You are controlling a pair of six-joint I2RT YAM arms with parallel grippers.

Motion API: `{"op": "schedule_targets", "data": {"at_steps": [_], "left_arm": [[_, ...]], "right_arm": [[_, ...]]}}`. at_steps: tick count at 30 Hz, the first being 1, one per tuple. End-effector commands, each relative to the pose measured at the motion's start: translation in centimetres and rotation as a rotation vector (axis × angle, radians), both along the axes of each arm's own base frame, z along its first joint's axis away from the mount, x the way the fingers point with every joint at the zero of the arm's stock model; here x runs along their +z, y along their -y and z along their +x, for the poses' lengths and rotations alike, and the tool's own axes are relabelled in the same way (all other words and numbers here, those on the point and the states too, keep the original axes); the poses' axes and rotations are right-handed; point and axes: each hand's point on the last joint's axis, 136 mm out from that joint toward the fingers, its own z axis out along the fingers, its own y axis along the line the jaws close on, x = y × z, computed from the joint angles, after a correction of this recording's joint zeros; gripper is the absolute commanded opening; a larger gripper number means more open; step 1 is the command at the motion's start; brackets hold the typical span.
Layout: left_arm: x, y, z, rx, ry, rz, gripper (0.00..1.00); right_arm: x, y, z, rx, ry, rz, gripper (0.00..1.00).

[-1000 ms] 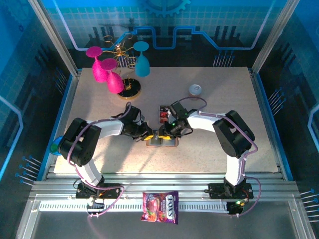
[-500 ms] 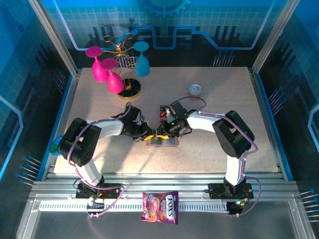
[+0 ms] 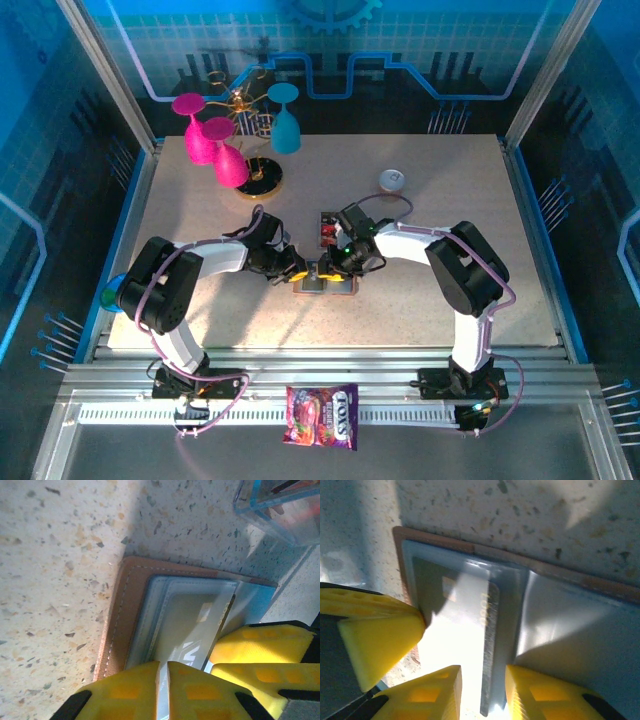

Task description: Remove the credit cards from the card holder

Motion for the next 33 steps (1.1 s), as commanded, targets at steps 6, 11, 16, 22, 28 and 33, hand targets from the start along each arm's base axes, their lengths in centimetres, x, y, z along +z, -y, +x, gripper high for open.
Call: {"op": "schedule_targets", "data": {"at_steps": [6,11,16,22,28,33], "left_arm": [[0.0,-0.7,-0.2,-0.012,0.000,0.033,0.16],[0.7,-0.7,0.0,-0.008,0.015,0.034,0.19],[0.6,-0.7,-0.1,-0.009,0.010,0.034,0.17],[0.0,-0.7,-0.3,-0.010,-0.004,0.035,0.16],[-0.1,-0.7,-0.3,-0.009,-0.005,0.034,0.16],[-0.1,-0.7,-0.4,-0.010,-0.006,0.036,0.16]], "right_arm": [[2.0,-0.2,0.0,0.023,0.045,-0.012,0.31],[2.7,-1.4,0.3,0.017,0.044,0.067,0.30],[2.1,-2.1,0.3,0.013,0.020,0.100,0.28],[1.1,-2.3,0.1,0.014,-0.005,0.106,0.28],[0.0,-2.0,-0.3,0.015,-0.029,0.094,0.28],[-1.1,-1.1,-0.8,0.016,-0.046,0.037,0.29]]}}
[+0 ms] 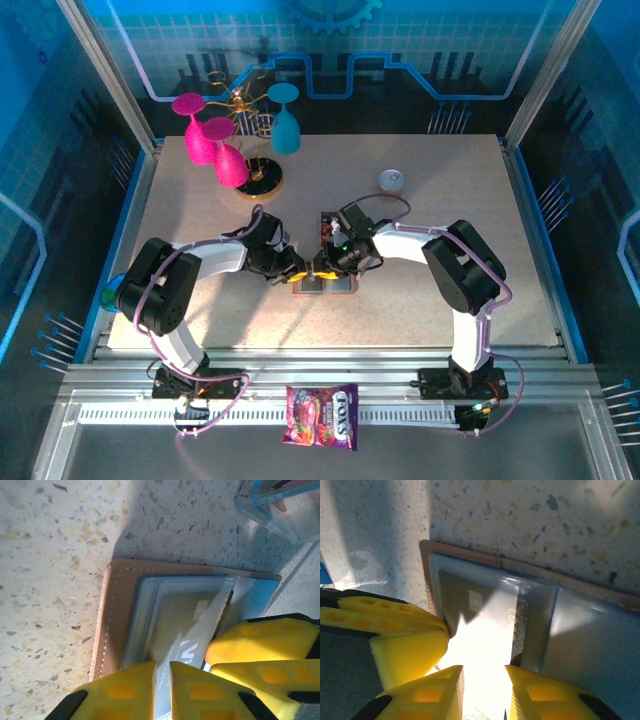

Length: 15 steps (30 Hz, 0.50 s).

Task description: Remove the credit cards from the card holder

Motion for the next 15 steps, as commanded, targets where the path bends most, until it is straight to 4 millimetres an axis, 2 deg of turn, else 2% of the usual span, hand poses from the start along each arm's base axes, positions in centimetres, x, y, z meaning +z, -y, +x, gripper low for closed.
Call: {"op": "schedule_targets", "data": {"at_steps": [1,8,15], "left_arm": [[-0.3,-0.5,-0.2,0.000,-0.013,0.023,0.16],[-0.5,-0.6,-0.4,0.000,-0.019,0.027,0.16],[-1.3,-0.7,-0.7,0.001,-0.035,0.032,0.16]], "right_arm": [[-1.6,0.7,-1.3,0.014,-0.042,-0.065,0.30],[-1.4,1.7,-1.2,0.023,-0.026,-0.130,0.31],[-0.7,1.7,-1.0,0.030,-0.006,-0.137,0.32]]}}
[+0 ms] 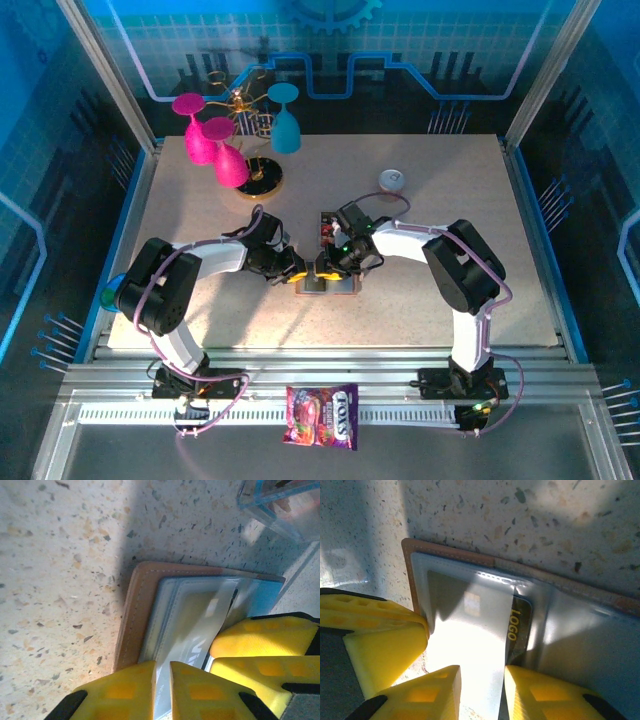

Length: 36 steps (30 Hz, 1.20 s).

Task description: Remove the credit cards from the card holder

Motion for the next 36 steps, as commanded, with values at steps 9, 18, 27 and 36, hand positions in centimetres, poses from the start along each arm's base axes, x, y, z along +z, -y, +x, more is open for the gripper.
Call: {"op": "schedule_targets", "data": {"at_steps": [9,18,27,36], "left_arm": [[-2.3,-1.0,-1.2,0.002,-0.058,0.044,0.16],[-2.4,-1.1,-1.4,0.001,-0.061,0.049,0.16],[-1.2,-0.9,-0.7,0.006,-0.037,0.037,0.16],[2.0,0.1,0.6,-0.004,0.021,0.002,0.16]], "right_arm": [[-0.2,0.9,-0.8,0.018,-0.002,-0.075,0.33],[0.2,1.4,-0.7,0.026,0.011,-0.097,0.33],[1.0,1.2,-0.7,0.023,0.018,-0.069,0.33],[2.1,1.3,-0.1,-0.021,0.031,0.022,0.32]]}}
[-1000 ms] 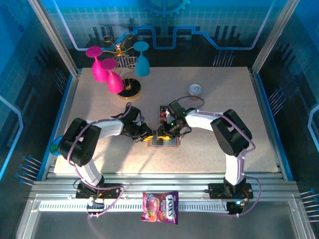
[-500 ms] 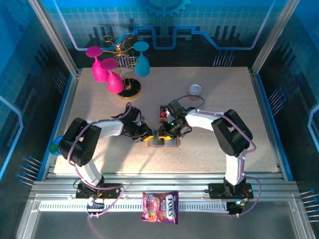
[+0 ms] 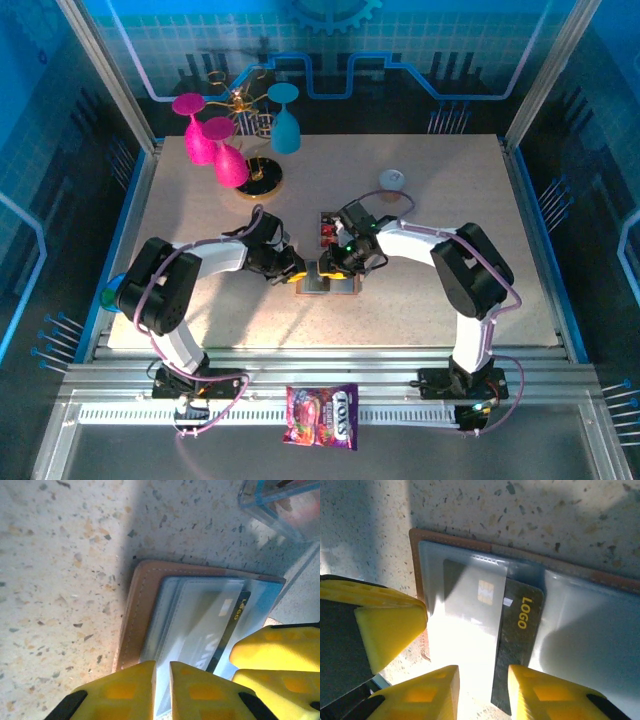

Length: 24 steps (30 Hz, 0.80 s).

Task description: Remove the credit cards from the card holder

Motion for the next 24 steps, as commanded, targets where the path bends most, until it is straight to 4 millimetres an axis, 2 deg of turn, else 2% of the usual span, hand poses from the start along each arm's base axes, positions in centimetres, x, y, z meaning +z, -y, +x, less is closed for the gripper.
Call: {"op": "schedule_targets", "data": {"at_steps": [1,5,11,20,24], "left_arm": [[1.9,0.3,0.5,-0.011,0.029,-0.004,0.16],[2.2,1.1,0.5,-0.034,0.031,-0.005,0.15],[0.9,1.7,0.0,-0.053,0.000,0.010,0.10],[-1.1,1.0,-0.6,-0.055,-0.036,0.065,0.08],[-1.3,0.8,-0.7,-0.053,-0.042,0.074,0.07]], "right_arm": [[1.0,0.3,0.2,-0.022,0.006,0.044,0.32],[1.0,0.6,0.3,-0.035,0.002,0.062,0.32],[0.6,1.1,0.2,-0.050,-0.006,0.076,0.31],[0.2,0.8,0.1,-0.052,-0.020,0.117,0.29],[-0.1,0.9,0.1,-0.058,-0.028,0.126,0.29]]}}
